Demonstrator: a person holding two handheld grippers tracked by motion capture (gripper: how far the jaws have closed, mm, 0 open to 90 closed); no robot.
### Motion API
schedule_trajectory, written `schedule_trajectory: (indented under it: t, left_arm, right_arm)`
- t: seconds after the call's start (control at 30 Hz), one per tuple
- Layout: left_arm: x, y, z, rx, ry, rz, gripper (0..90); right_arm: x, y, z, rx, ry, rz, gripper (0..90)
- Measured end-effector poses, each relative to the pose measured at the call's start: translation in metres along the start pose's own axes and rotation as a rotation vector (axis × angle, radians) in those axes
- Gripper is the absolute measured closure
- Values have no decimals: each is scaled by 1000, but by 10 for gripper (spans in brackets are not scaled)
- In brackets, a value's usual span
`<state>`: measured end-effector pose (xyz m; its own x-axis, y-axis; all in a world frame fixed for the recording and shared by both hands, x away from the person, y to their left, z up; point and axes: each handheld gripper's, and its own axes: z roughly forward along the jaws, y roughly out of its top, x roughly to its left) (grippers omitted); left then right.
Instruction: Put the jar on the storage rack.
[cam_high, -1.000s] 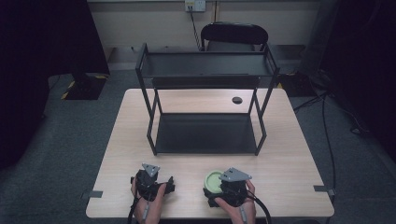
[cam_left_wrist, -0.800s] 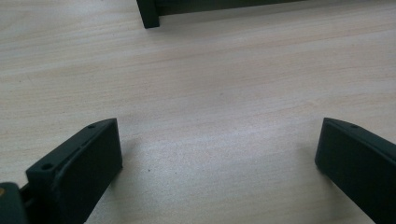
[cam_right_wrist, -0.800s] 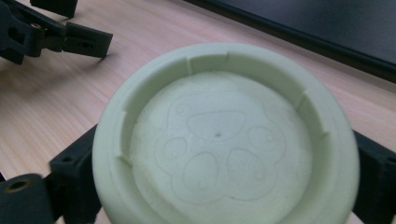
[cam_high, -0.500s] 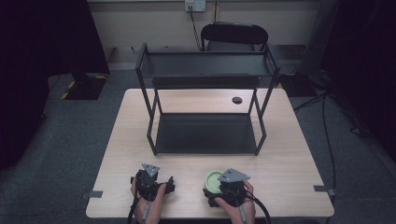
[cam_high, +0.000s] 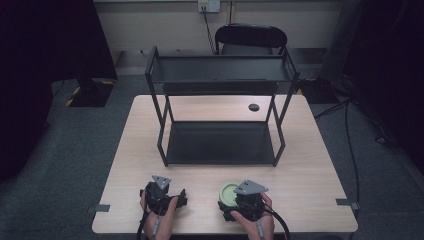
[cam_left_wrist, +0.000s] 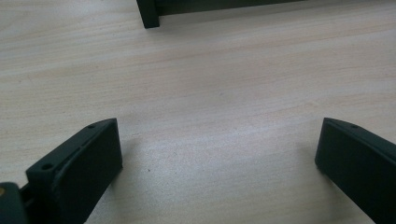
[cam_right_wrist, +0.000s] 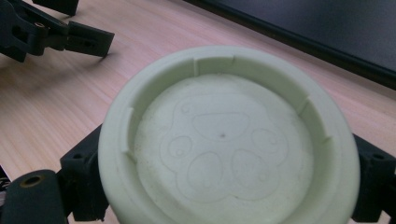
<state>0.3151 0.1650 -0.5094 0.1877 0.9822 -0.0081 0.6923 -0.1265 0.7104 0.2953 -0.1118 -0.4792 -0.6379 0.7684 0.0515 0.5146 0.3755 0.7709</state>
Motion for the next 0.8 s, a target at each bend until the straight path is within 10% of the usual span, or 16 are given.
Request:
schedule_trajectory:
  t: [0.8]
  left_arm:
    - [0,0,0,0,0,0,0]
  right_arm:
    - [-5,36,-3,-46,-8,-44,111]
